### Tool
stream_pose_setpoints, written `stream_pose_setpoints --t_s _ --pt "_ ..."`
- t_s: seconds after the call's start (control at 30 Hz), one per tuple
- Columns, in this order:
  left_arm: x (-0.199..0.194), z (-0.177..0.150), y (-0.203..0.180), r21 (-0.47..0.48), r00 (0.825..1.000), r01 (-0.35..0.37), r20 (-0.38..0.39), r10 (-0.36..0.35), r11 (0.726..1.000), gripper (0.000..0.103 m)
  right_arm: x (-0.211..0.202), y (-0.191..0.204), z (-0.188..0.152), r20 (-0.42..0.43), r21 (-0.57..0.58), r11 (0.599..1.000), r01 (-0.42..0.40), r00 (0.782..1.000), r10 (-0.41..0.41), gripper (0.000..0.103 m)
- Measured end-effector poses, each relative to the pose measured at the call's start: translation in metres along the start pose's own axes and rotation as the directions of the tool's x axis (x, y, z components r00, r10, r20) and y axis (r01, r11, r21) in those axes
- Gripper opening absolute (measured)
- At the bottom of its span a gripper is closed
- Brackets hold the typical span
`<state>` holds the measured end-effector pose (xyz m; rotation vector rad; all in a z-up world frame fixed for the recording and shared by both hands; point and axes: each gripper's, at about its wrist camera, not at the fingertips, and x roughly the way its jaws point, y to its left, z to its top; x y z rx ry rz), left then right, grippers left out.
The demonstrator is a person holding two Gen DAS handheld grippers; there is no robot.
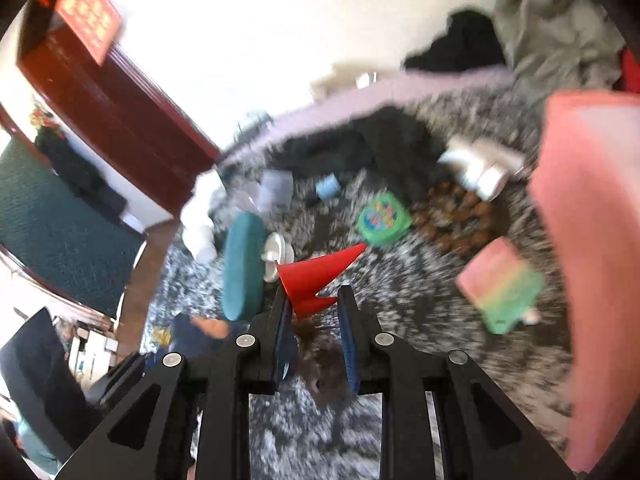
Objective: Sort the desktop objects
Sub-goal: 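Drop the figurine and red cone into the pink box, opening both tools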
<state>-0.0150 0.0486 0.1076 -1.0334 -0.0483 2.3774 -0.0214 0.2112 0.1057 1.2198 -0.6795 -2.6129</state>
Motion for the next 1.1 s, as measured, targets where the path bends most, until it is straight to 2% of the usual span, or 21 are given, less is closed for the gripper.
stream_pose_setpoints --t_s 0.17,0.27,0.33,0.43,0.5,0.53,0.57,0.6,0.63,0.67,0.7,0.73,0.8,0.87,0.9,1.0,1.1 --pt "-0.016 0.02 -0.058 0.06 0.989 0.12 0.079 -0.125 0.991 0.06 -0.088 -0.028 0.003 0.159 0.033 0.998 0.057 0.985 -0.061 0.025" --pt "-0.026 0.032 -0.093 0.101 0.972 0.189 0.122 -0.201 0.977 0.06 -0.145 -0.059 0.007 0.267 0.093 0.989 0.112 0.954 -0.133 0.025" --pt "-0.018 0.038 -0.13 0.133 0.957 0.245 0.125 -0.261 0.96 0.06 -0.179 -0.083 0.008 0.333 0.147 0.976 0.162 0.921 -0.204 0.025" --pt "0.009 0.043 -0.186 0.166 0.928 0.342 0.096 -0.361 0.925 0.06 -0.205 -0.12 0.006 0.366 0.239 0.948 0.212 0.884 -0.29 0.025" --pt "0.027 0.042 -0.215 0.176 0.908 0.396 0.07 -0.412 0.901 0.061 -0.211 -0.148 0.003 0.35 0.305 0.926 0.223 0.878 -0.327 0.025" --pt "0.043 0.041 -0.229 0.176 0.902 0.413 0.06 -0.428 0.894 0.065 -0.212 -0.162 0.001 0.336 0.338 0.914 0.225 0.878 -0.341 0.025" --pt "0.052 0.038 -0.236 0.179 0.909 0.397 0.057 -0.413 0.9 0.071 -0.212 -0.176 0.0 0.316 0.368 0.901 0.23 0.88 -0.354 0.026" --pt "0.056 0.036 -0.236 0.18 0.926 0.36 0.053 -0.375 0.915 0.084 -0.209 -0.187 -0.001 0.286 0.387 0.889 0.245 0.884 -0.369 0.03" --pt "0.06 0.034 -0.237 0.181 0.94 0.323 0.049 -0.336 0.929 0.085 -0.206 -0.195 -0.001 0.258 0.4 0.876 0.269 0.884 -0.389 0.039" --pt "0.058 0.034 -0.231 0.177 0.944 0.309 0.057 -0.324 0.934 0.085 -0.204 -0.203 -0.003 0.231 0.415 0.861 0.294 0.882 -0.412 0.051" --pt "0.055 0.033 -0.225 0.173 0.948 0.296 0.065 -0.311 0.939 0.087 -0.205 -0.207 -0.004 0.215 0.429 0.845 0.318 0.873 -0.438 0.075" --pt "0.047 0.032 -0.209 0.162 0.958 0.258 0.084 -0.274 0.953 0.092 -0.205 -0.206 -0.004 0.218 0.433 0.839 0.33 0.865 -0.453 0.079" --pt "0.036 0.026 -0.184 0.146 0.976 0.167 0.115 -0.185 0.975 0.099 -0.207 -0.204 -0.003 0.227 0.435 0.83 0.348 0.85 -0.475 0.079" --pt "0.03 0.014 -0.144 0.129 0.993 0.037 0.108 -0.051 0.991 0.099 -0.202 -0.188 0.005 0.254 0.387 0.861 0.329 0.86 -0.443 0.079" --pt "0.029 0.007 -0.123 0.124 0.995 -0.037 0.093 0.025 0.992 0.099 -0.195 -0.174 0.008 0.265 0.351 0.883 0.311 0.872 -0.413 0.079" --pt "0.028 -0.016 -0.063 0.083 0.984 -0.177 0.024 0.176 0.981 0.099 -0.152 -0.119 0.018 0.25 0.195 0.95 0.246 0.924 -0.29 0.079" --pt "0.03 -0.035 -0.017 0.075 0.964 -0.26 -0.039 0.263 0.963 0.099 -0.094 -0.071 0.016 0.167 0.054 0.983 0.177 0.969 -0.183 0.079"
